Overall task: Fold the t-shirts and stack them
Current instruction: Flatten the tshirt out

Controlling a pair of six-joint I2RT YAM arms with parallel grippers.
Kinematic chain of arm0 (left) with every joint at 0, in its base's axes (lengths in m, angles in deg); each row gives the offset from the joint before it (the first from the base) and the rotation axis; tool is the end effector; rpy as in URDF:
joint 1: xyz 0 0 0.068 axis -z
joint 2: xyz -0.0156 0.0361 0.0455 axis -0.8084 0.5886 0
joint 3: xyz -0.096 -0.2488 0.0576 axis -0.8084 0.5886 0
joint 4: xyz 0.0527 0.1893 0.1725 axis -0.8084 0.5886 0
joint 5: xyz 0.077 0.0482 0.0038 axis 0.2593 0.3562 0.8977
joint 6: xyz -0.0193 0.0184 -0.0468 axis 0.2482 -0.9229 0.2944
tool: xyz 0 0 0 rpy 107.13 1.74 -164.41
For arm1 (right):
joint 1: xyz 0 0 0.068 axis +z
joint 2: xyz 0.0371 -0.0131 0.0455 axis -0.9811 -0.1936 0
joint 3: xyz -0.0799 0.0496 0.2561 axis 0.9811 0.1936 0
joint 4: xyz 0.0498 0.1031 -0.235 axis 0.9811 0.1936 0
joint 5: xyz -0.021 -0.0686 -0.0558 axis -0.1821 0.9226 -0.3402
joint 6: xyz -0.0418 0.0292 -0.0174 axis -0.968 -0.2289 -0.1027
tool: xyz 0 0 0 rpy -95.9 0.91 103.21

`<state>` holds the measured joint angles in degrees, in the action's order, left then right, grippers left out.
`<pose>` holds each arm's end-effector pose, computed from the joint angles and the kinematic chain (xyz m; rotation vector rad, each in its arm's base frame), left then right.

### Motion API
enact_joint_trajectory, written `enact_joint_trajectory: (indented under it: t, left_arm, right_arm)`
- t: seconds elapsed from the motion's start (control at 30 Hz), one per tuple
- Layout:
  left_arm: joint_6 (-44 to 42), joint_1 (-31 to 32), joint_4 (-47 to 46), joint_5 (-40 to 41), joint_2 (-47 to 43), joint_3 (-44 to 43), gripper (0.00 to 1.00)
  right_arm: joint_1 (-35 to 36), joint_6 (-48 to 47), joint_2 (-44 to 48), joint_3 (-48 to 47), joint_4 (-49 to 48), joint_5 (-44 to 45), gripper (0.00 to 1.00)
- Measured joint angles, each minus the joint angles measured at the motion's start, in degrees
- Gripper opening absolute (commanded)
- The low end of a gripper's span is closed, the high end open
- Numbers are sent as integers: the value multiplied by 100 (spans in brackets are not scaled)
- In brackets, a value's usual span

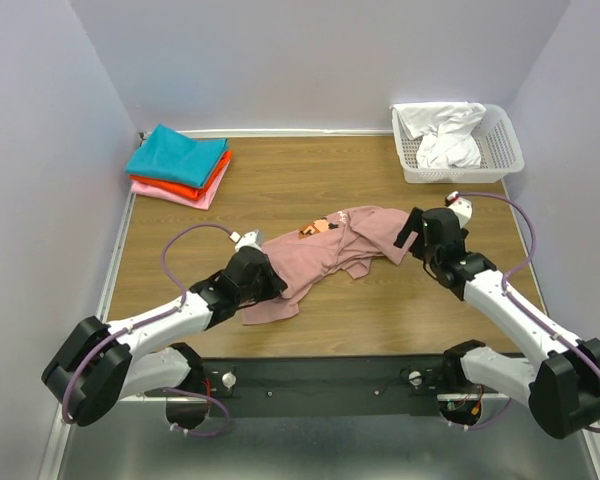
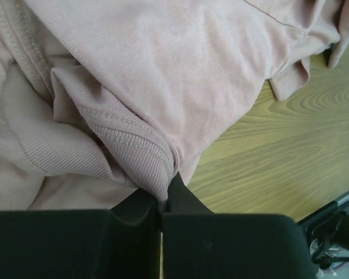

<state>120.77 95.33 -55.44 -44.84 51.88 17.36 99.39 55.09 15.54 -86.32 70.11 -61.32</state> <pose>0.1639 -0.1419 0.1706 -0.2663 2.3812 -0.7726 0.2128 0.0653 0.2355 0.4988 2.1266 0.1192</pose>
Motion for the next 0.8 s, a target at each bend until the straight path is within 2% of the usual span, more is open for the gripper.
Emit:
enact_joint_trajectory:
  t: [0.2,0.4,0.6,0.8]
  left_arm:
    - [-11,0,175,-90,-481,2,0]
    - [-11,0,610,50,-1003,-146,0]
    - [-20,-138,844,352,-1073,-673,0]
    - [-197,-391,846,448,-986,-1003,0]
  right_arm:
    - [28,-411,-479,-68,-4,-584,98]
    - [313,-752,-1185,-227,-15,-933,89]
    - [313,-750,-1250,-203,2,-988,87]
    - [313,-713,-1637,-205,57,-977,79]
